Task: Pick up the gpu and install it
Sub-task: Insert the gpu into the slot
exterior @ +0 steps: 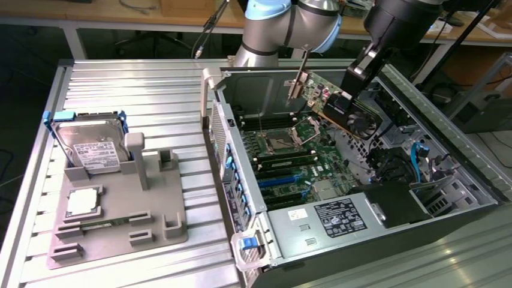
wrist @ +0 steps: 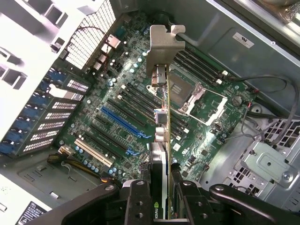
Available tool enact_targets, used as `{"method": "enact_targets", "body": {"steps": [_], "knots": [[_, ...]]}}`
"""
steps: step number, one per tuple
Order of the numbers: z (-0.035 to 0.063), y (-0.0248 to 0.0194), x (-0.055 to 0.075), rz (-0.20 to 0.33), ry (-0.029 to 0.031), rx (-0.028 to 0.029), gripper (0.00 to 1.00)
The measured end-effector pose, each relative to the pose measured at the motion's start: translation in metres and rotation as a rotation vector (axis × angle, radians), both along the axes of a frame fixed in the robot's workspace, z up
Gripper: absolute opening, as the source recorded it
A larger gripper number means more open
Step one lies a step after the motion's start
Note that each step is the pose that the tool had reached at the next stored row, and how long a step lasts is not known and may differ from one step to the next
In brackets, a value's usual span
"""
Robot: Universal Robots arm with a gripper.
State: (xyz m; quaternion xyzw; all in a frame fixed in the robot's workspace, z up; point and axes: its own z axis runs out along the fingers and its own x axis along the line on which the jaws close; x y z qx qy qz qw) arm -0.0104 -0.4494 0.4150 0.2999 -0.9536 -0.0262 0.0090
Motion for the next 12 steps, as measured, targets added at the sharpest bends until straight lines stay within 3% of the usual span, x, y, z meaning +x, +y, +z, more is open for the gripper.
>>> {"method": "enact_targets", "body": {"steps": [12], "knots": [[0.0, 0.0, 0.0, 0.019, 0.0, 0.0, 0.27]]}}
